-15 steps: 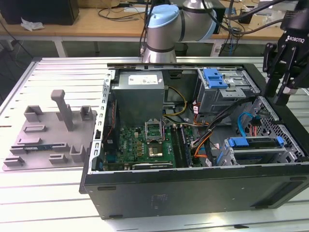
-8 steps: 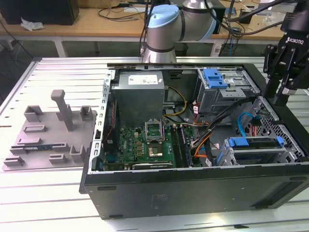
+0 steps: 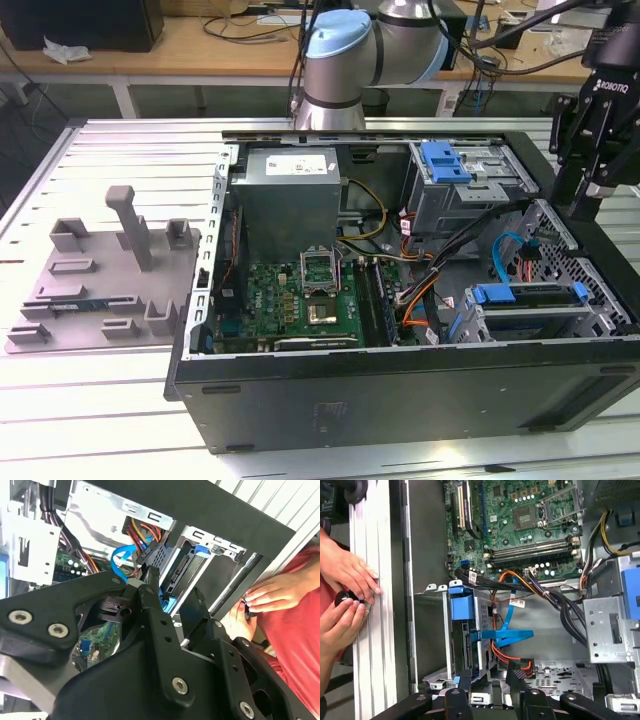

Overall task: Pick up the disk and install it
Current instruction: 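Insert the first disk wire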

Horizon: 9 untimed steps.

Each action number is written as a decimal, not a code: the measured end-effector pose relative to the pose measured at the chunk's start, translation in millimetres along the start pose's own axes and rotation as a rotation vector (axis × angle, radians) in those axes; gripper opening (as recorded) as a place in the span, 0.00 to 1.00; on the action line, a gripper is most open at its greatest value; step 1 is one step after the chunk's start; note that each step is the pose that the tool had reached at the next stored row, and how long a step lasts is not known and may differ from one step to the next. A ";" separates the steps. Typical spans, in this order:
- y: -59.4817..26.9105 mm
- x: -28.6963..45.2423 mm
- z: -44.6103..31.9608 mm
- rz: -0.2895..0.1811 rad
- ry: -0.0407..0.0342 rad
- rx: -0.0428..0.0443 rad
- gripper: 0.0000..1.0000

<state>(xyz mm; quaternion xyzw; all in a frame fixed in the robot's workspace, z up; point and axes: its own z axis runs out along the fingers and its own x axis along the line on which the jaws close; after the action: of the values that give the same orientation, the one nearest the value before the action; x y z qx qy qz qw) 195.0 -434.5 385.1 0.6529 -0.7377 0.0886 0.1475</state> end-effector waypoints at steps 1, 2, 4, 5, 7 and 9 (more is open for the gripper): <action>0.0 -0.2 0.0 0.008 -0.0011 0.0047 0.44; 0.1 -0.4 0.0 0.019 -0.0029 0.0117 0.44; 0.0 -0.7 0.5 0.039 -0.0025 0.0173 0.44; 0.0 -0.9 1.1 0.054 0.0015 0.0166 0.44; -0.1 -1.3 2.0 0.072 0.0221 0.0159 0.44; -0.1 -1.6 2.6 0.081 0.0370 0.0160 0.44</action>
<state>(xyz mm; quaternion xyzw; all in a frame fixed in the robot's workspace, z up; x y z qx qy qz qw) 195.0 -433.9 382.1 0.6220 -0.7598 0.1124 0.1522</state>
